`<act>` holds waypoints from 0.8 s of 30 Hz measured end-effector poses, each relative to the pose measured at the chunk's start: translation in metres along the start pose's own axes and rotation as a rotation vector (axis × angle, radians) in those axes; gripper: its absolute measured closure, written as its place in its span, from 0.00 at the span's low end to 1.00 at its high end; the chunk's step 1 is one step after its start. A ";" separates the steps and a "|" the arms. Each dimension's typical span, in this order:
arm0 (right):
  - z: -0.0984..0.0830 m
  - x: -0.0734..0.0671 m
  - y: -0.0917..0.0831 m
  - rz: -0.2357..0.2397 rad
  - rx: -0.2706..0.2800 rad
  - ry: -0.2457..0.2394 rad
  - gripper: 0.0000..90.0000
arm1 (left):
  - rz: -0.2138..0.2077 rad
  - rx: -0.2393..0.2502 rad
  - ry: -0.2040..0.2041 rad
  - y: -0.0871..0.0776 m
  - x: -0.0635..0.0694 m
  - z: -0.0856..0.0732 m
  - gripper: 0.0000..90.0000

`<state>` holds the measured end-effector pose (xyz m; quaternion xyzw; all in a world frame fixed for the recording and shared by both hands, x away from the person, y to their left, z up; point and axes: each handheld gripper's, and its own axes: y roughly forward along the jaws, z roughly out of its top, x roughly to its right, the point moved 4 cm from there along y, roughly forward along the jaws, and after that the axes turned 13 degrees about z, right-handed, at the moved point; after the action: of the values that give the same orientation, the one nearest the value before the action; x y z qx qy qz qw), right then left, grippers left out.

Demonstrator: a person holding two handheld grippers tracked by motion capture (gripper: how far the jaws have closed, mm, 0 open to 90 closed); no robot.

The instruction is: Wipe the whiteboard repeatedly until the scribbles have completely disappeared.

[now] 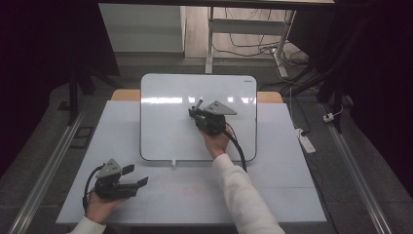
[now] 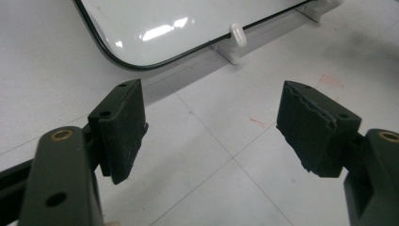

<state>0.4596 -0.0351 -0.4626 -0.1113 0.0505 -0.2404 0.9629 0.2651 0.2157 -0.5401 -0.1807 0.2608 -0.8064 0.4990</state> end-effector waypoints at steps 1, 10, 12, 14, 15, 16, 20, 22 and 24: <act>-0.003 -0.007 0.004 0.040 -0.025 -0.026 0.87 | -0.001 -0.002 0.001 0.001 0.000 0.000 0.28; 0.004 0.015 -0.018 -0.051 0.010 -0.002 0.87 | -0.001 0.001 0.000 0.000 -0.001 0.000 0.28; -0.005 0.001 -0.010 0.026 -0.049 -0.040 0.87 | -0.002 -0.003 0.003 0.001 0.000 0.000 0.28; -0.009 -0.004 -0.009 0.047 -0.078 -0.082 0.87 | -0.001 -0.001 0.008 0.000 0.001 0.000 0.28; -0.007 0.000 -0.011 0.036 -0.062 -0.068 0.87 | 0.000 0.001 0.007 -0.001 0.001 0.000 0.28; -0.004 0.008 -0.016 -0.001 -0.031 -0.043 0.87 | 0.001 0.002 0.004 -0.001 0.001 0.000 0.28; 0.006 0.026 -0.028 -0.086 0.039 0.013 0.87 | -0.002 0.002 -0.001 0.000 0.001 0.001 0.28; 0.001 0.015 -0.019 -0.029 0.017 0.009 0.87 | -0.001 -0.005 0.006 0.002 0.001 0.001 0.28; -0.007 -0.001 -0.008 0.044 -0.041 -0.045 0.87 | -0.001 -0.006 0.007 0.002 0.002 0.001 0.28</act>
<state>0.4546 -0.0428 -0.4675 -0.1352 0.0363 -0.2154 0.9664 0.2659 0.2135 -0.5406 -0.1794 0.2650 -0.8066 0.4971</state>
